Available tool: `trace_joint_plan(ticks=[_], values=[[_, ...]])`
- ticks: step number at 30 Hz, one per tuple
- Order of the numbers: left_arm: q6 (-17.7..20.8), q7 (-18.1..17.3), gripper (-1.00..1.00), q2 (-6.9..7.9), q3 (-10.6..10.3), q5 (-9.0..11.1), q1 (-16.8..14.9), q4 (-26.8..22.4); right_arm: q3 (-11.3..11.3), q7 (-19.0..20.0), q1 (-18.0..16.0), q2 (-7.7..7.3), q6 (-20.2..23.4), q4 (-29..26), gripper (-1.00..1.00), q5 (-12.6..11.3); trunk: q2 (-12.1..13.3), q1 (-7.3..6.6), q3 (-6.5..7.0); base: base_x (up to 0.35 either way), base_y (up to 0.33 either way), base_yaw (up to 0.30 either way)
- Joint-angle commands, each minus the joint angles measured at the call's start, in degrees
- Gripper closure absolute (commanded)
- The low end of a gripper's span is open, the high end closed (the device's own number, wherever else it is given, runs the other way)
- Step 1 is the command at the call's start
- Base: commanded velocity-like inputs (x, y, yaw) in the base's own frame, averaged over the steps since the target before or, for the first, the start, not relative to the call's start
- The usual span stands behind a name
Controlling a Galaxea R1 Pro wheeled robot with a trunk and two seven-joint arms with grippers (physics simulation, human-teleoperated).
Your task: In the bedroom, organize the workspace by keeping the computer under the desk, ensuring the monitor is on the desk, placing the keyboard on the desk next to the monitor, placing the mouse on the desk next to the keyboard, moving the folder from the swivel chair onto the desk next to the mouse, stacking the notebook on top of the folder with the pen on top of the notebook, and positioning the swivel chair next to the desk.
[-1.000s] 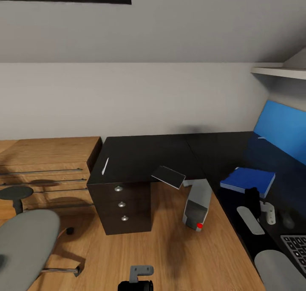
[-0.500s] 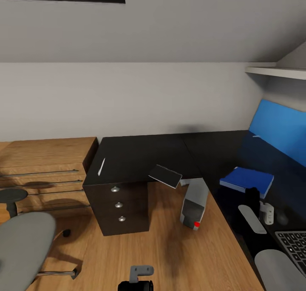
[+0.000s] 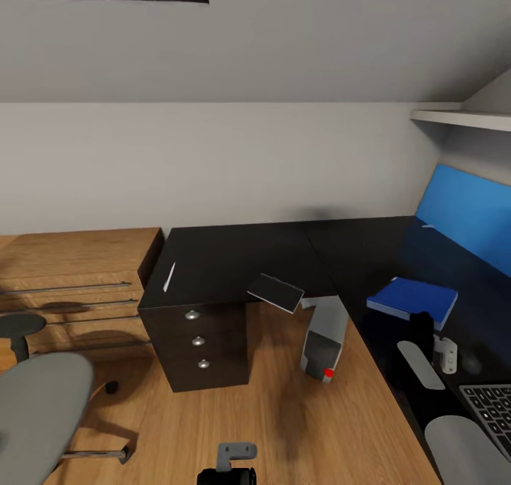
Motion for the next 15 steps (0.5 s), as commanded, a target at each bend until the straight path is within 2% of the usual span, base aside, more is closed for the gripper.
trace_joint_plan(ticks=[1, 10, 11, 15], values=[[0.14, 0.44, -1.0, 0.04, -0.14, 0.34, -0.06, -0.08, 0.08, -0.23, -0.01, -0.04, -0.53, 1.84, 1.0, -2.27, -0.03, 0.0, -0.09, 0.0, 0.0, 0.0], [0.14, 0.44, -1.0, 0.04, -0.14, 0.34, -0.06, -0.09, 0.03, -0.31, -0.01, -0.14, -0.39, 1.77, 1.0, -2.22, -0.03, 0.0, -0.12, 0.0, 0.0, 0.0], [0.14, 0.44, -1.0, 0.02, -0.14, 0.34, -0.06, -0.09, 0.03, -0.31, -0.01, -0.16, -0.37, 1.76, -1.0, -2.22, -0.03, 0.0, -0.12, 0.0, 0.0, 0.0], [0.18, 0.2, -1.0, 0.04, -0.08, 0.35, -0.06, -0.06, 0.02, -0.39, -0.01, -0.18, -0.35, 1.76, -1.0, -2.22, -0.03, 0.0, -0.12, 0.0, 0.0, 0.0]])
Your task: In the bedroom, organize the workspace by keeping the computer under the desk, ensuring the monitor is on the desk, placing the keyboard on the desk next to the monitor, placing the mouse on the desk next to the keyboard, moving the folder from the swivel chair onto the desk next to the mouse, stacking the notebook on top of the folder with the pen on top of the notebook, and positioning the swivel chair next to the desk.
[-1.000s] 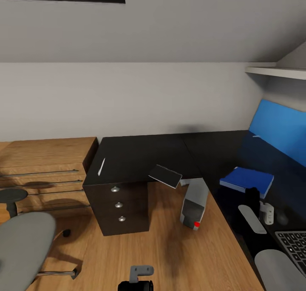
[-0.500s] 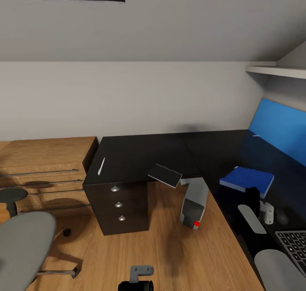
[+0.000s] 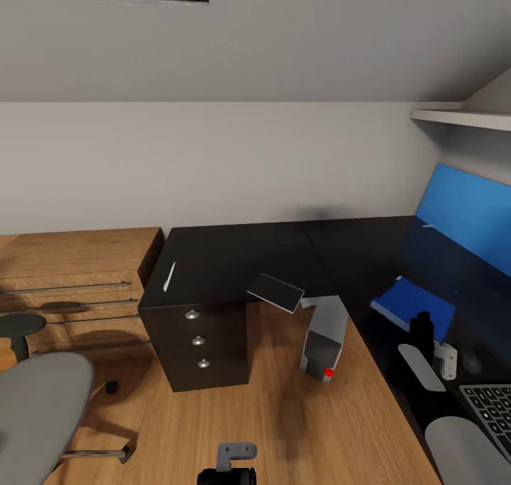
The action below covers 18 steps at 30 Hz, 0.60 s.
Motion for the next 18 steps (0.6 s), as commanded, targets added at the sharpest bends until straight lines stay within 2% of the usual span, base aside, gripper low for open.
trace_joint_plan(ticks=[1, 7, 13, 18], values=[[0.13, 0.34, -1.0, 0.03, -0.09, 0.37, -0.06, -0.05, 0.07, -0.21, -0.02, -0.01, -0.17, -0.08, -1.0, -0.13, -0.03, 0.0, -0.06, 0.0, 0.0, 0.0], [-0.05, 0.16, -1.0, 0.13, -0.46, 0.01, -0.06, -0.05, 0.09, -0.15, -0.02, -0.01, -0.26, -0.08, -1.0, -0.13, -0.03, 0.0, -0.06, -0.01, 0.0, 0.0], [-0.03, 0.14, -1.0, 0.14, -0.45, -0.03, -0.06, -0.01, 0.15, -0.15, -0.02, 0.01, -0.18, -0.08, -1.0, -0.13, -0.03, 0.0, -0.06, -0.166, 0.0, 0.0], [-0.06, 0.16, -1.0, 0.14, -0.44, -0.05, -0.06, -0.01, 0.18, -0.15, -0.02, 0.01, -0.16, -0.1, -1.0, -0.13, -0.03, 0.0, -0.06, -0.039, 0.0, 0.0]])
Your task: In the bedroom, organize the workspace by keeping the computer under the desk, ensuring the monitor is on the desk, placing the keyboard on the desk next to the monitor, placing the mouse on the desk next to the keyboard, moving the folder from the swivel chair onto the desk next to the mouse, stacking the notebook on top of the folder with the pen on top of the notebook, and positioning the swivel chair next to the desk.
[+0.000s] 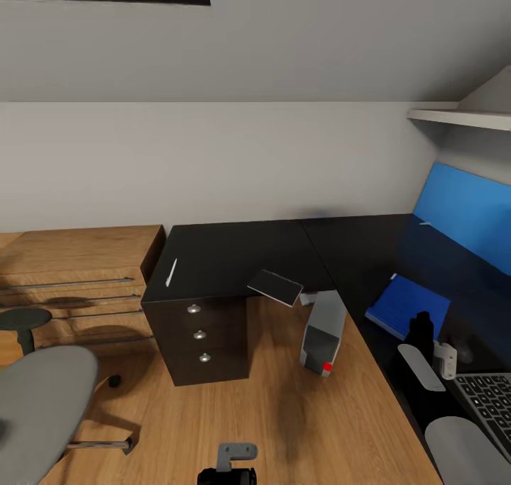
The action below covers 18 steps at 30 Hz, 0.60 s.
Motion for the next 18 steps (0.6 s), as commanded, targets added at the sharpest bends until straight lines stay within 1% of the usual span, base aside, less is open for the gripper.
trace_joint_plan(ticks=[1, 7, 18], values=[[0.16, 0.46, -1.0, 0.02, -0.14, 0.33, -0.06, -0.08, 0.09, -0.24, -0.02, -0.02, -0.18, -0.09, -1.0, -0.13, -0.04, 0.0, -0.06, -0.008, 0.0, 0.0], [0.21, 0.5, -1.0, 0.02, 0.12, 0.35, -0.06, -0.12, 0.12, -0.16, -0.02, 0.05, -0.18, -0.12, -1.0, -0.13, -0.04, 0.0, -0.06, -0.002, 0.0, 0.0], [0.23, 0.51, -1.0, 0.02, 0.28, 0.55, -0.06, -0.07, 0.24, 0.06, 0.09, 0.37, -0.41, -0.76, -1.0, -0.01, 4.38, -2.42, 1.92, 0.0, 0.0, 0.0]])
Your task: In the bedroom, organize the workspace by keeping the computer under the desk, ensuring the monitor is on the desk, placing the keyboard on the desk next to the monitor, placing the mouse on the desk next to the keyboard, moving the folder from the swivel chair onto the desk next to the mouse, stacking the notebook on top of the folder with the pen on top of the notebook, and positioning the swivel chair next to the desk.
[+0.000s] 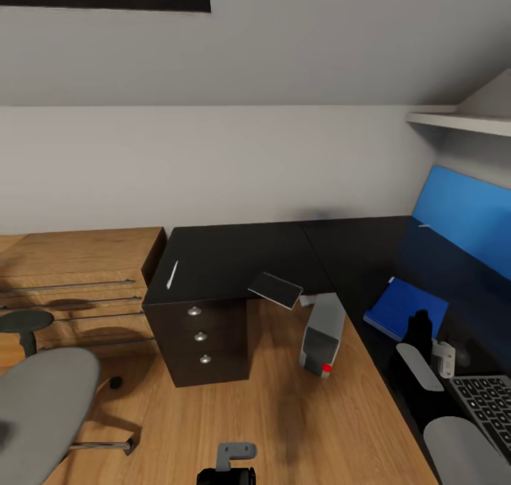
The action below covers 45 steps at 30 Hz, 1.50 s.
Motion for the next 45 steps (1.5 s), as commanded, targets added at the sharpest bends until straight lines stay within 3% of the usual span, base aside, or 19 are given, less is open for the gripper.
trace_joint_plan(ticks=[1, 13, 16, 18, 19, 20, 21, 22, 23, 26, 31, 32, 33, 38, 45], values=[[0.14, 0.44, -1.0, 0.02, -0.13, 0.34, -0.06, -0.08, 0.06, -0.25, -0.01, 0.01, -0.18, -0.22, -1.0, -0.12, 0.38, -0.22, 0.13, 0.0, 0.0, 0.0], [0.16, 0.44, -1.0, 0.02, -0.09, 0.43, -0.06, -0.01, 0.17, -0.28, 0.13, 0.12, -0.11, -2.24, -1.0, -0.15, 5.19, -2.86, 2.28, 0.0, 0.0, 0.0], [0.19, 0.5, -1.0, 0.02, 0.17, 0.55, -0.06, 0.53, 2.95, -0.15, 0.19, 0.12, 0.68, -2.65, -1.0, 0.34, 6.4, -3.52, 2.82, 0.0, 0.0, 0.0], [0.17, 0.52, -1.0, 0.01, 0.35, 0.55, -0.06, 0.9, 9.01, -0.17, 0.21, 0.13, 2.28, -2.75, -1.0, 0.99, 6.4, -3.52, 2.82, 0.0, 0.0, 0.0], [0.16, 0.52, -1.0, 0.01, 0.39, 0.53, -0.06, 0.99, 13.21, -0.21, 0.21, 0.16, 3.42, -2.75, -1.0, 1.17, 6.4, -3.52, 2.82, 0.0, 0.0, 0.0], [0.15, 0.55, -1.0, 0.02, 0.44, 0.52, -0.06, 1.07, 19.99, -0.18, 0.22, 0.18, 5.06, -2.73, -1.0, 1.32, 6.4, -3.52, 2.82, 0.0, 0.0, 0.0], [0.15, 0.57, -1.0, 0.02, 0.45, 0.52, -0.06, 1.09, 22.17, -0.15, 0.22, 0.19, 5.49, -2.75, -1.0, 1.32, 6.4, -3.52, 2.82, 0.0, 0.0, 0.0], [0.15, 0.61, -1.0, 0.02, 0.47, 0.5, -0.06, 1.12, 28.07, -0.09, 0.22, 0.24, 6.31, -2.89, -1.0, 1.32, 6.4, -3.52, 2.82, 0.0, 0.0, 0.0], [0.13, 0.64, -1.0, 0.02, 0.48, 0.47, -0.06, 1.13, 31.34, -0.04, 0.22, 0.48, 6.65, -2.96, -1.0, 1.31, 6.4, -3.52, 2.82, 0.0, 0.0, 0.0], [-0.21, 0.68, -1.0, 0.07, 0.49, 0.44, -0.06, 1.15, 36.31, 0.03, 0.22, 2.3, 7.1, -2.95, -1.0, 1.26, 6.4, -3.52, 2.82, 0.0, 0.002, 0.0], [-2.24, 0.75, -1.0, 0.1, 0.44, 0.37, -0.06, 1.15, 38.42, -0.05, 0.27, 4.97, 7.69, -2.48, -1.0, 1.11, 6.4, -3.52, 2.82, 0.0, 0.137, 0.0], [-3.13, 0.76, -1.0, 0.1, 0.38, 0.34, -0.06, 1.15, 38.7, -0.07, 0.28, 5.49, 8.59, -2.4, -1.0, 1.09, 6.4, -3.52, 2.82, 0.0, 0.253, 0.0], [-4.91, 0.69, -1.0, 0.11, 0.29, 0.22, -0.06, 1.15, 39.01, -0.01, 0.3, 6.13, 12.72, -1.99, -1.0, 1.06, 6.4, -3.52, 2.82, 0.035, 0.284, 0.0], [-6.41, 0.61, -1.0, 0.11, 0.17, 0.1, -0.06, 1.15, 38.92, 0.09, 0.31, 6.58, 18.86, -0.72, -1.0, 0.81, 6.4, -3.52, 2.82, 0.111, 0.296, 0.0], [-6.68, 0.59, -1.0, 0.11, 0.22, 0.07, -0.06, 1.13, 38.78, 0.15, 0.31, 6.38, 19.95, -0.3, -1.0, 0.8, 6.4, -3.52, 2.82, 0.17, 0.24, 0.0]])
